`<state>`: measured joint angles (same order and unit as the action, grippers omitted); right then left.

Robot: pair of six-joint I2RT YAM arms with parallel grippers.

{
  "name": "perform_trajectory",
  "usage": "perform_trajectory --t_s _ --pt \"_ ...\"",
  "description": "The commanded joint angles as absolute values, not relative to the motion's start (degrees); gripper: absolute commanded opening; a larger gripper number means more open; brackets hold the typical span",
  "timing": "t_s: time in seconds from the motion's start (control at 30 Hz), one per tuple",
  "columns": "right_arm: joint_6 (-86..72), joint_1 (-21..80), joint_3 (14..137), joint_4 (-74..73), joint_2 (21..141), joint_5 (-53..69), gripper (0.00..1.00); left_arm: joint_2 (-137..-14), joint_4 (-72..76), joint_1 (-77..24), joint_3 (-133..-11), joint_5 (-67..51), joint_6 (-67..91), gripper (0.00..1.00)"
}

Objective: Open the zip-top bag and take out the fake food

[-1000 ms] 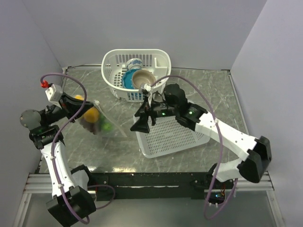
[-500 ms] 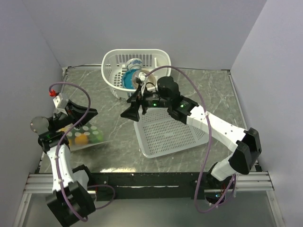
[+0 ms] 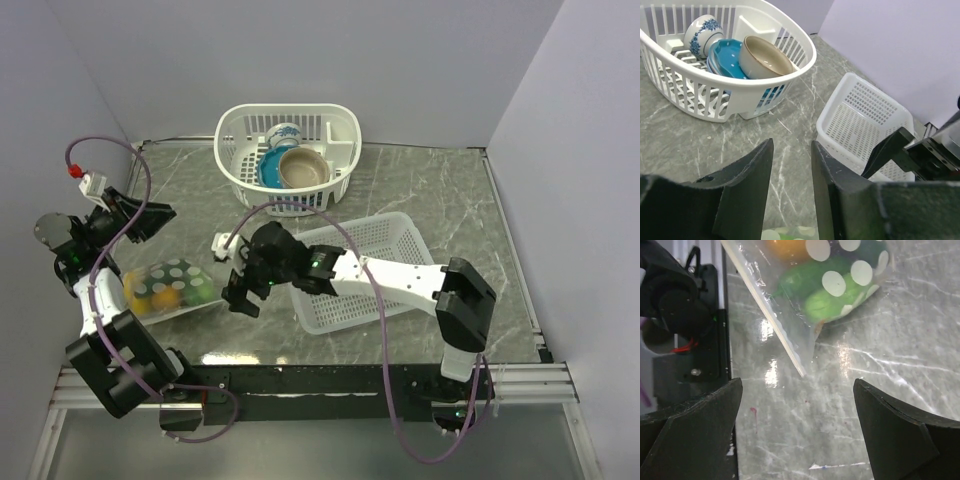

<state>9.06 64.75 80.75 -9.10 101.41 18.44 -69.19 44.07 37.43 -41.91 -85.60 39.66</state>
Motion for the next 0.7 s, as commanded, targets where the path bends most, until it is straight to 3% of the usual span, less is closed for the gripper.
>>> perform_trajectory --t_s 0.0,0.17,0.37,0.47,0.67 --pt "17.2 67.1 85.5 -6.6 102.3 11.0 1.0 -68.6 39.7 37.6 -43.3 -96.9 33.4 0.42" --pt "24.9 70.9 89.0 -1.6 106.4 0.7 1.0 -69.4 37.8 37.6 -44.5 -96.9 33.7 0.42" --pt "28.4 72.6 96.4 -5.2 112.9 4.6 1.0 -69.1 29.4 37.8 -47.0 -96.9 30.0 0.53" --pt "27.9 73.2 99.1 -7.5 114.9 7.6 1.0 -69.4 27.4 37.9 -47.8 -96.8 29.1 0.64" --pt "28.5 75.5 99.8 -10.1 115.2 7.6 1.0 -70.3 29.4 38.1 -47.6 -96.3 31.7 0.67"
